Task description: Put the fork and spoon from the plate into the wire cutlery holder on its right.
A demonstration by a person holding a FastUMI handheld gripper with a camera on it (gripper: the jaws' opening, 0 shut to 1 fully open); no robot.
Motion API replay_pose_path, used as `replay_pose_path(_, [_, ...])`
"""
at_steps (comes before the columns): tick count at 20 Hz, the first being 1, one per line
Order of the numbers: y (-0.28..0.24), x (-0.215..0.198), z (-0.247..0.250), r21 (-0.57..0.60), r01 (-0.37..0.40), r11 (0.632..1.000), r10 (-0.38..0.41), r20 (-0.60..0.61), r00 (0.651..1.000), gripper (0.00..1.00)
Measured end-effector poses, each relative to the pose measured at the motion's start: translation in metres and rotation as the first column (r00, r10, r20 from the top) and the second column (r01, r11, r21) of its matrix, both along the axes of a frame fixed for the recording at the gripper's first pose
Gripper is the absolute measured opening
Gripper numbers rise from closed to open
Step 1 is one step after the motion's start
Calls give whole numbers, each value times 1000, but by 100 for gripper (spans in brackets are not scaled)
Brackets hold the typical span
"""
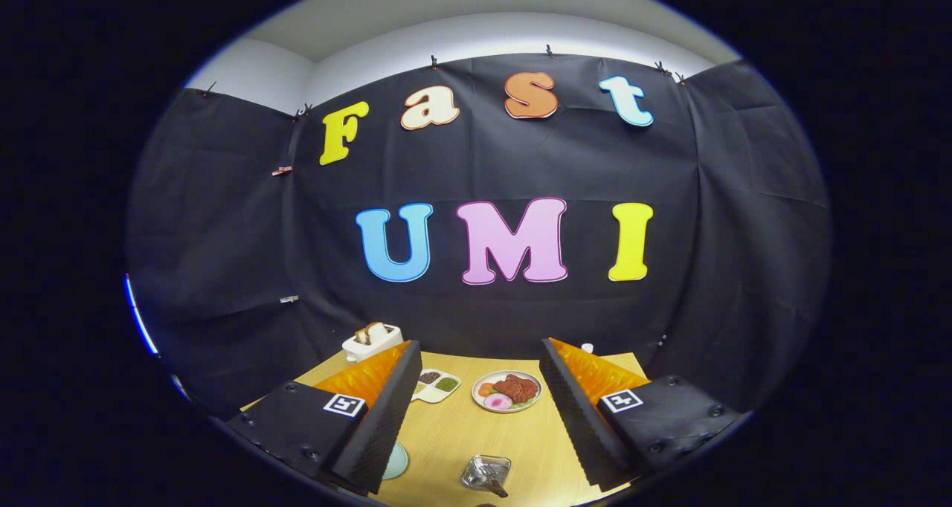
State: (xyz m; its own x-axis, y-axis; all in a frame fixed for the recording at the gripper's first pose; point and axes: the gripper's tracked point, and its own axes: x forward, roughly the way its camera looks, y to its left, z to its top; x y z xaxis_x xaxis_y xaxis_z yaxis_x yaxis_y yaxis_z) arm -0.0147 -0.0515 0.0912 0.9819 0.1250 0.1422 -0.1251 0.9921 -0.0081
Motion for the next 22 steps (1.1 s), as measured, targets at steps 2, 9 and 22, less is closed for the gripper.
replay_pose_path(2, [8, -2, -2, -4, -19, 1000, 19, 7, 1000, 99])
replay_pose_path(9, [23, -10, -17, -24, -27, 999, 27, 11, 1000, 99])
replay_pose_path(22, [25, -18, -22, 17, 73, 997, -74, 78, 994, 99])
